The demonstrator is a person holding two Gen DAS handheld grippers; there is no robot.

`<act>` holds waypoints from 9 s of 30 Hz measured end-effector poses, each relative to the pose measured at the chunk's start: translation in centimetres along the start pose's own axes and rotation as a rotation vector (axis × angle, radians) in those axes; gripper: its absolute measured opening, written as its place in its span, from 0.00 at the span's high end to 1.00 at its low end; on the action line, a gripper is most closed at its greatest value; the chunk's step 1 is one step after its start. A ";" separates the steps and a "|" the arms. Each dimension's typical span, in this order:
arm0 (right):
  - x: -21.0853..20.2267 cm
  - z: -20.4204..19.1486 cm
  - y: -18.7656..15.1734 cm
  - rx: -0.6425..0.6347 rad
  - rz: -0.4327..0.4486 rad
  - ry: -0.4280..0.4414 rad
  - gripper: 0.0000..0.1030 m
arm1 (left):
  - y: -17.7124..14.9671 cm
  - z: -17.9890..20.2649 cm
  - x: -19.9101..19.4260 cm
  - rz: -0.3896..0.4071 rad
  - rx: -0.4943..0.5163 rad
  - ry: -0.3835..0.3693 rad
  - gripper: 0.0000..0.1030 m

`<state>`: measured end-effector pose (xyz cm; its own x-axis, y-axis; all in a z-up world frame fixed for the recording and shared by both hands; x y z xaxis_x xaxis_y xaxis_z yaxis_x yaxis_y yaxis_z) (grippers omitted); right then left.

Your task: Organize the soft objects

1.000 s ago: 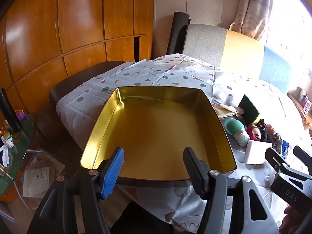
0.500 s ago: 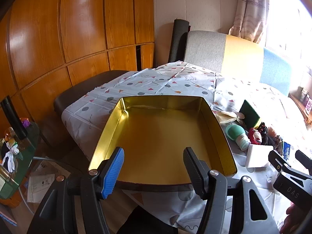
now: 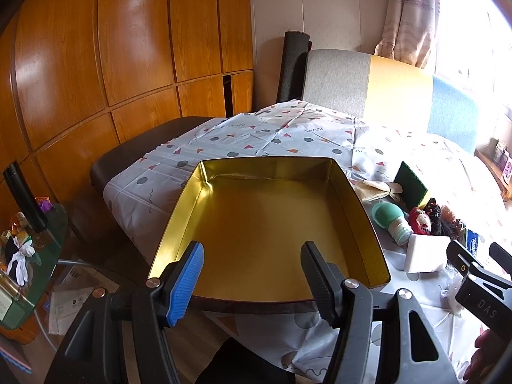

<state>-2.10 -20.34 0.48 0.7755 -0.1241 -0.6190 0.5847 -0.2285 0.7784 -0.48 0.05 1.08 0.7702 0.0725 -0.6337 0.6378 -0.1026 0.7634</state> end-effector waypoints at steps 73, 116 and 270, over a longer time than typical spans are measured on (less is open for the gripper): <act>-1.0 5.7 1.4 0.092 0.028 -0.023 0.00 | 1.8 4.7 1.7 -0.111 0.151 -0.345 0.28; 3.1 19.6 0.8 0.374 -0.221 0.098 0.00 | 1.9 23.6 5.4 -0.112 0.889 -0.611 0.48; 7.3 -8.8 4.4 -0.218 -0.206 0.288 0.27 | 0.7 -5.2 3.3 -0.121 0.001 -0.092 0.22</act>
<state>8.23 -13.73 0.37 0.6536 0.1853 -0.7338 0.7476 -0.0064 0.6642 2.54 5.38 0.22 0.6834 -0.0073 -0.7300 0.7259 -0.0997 0.6806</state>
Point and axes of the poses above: each gripper's, at about its wrist camera, not at the fingertips, and x roughly the way its jaws point, z to its right, y to its top, the point moved 1 cm from there along x, roughly the way its jaws point, and after that the axes turned 7 degrees about x, right-handed, at the moved point
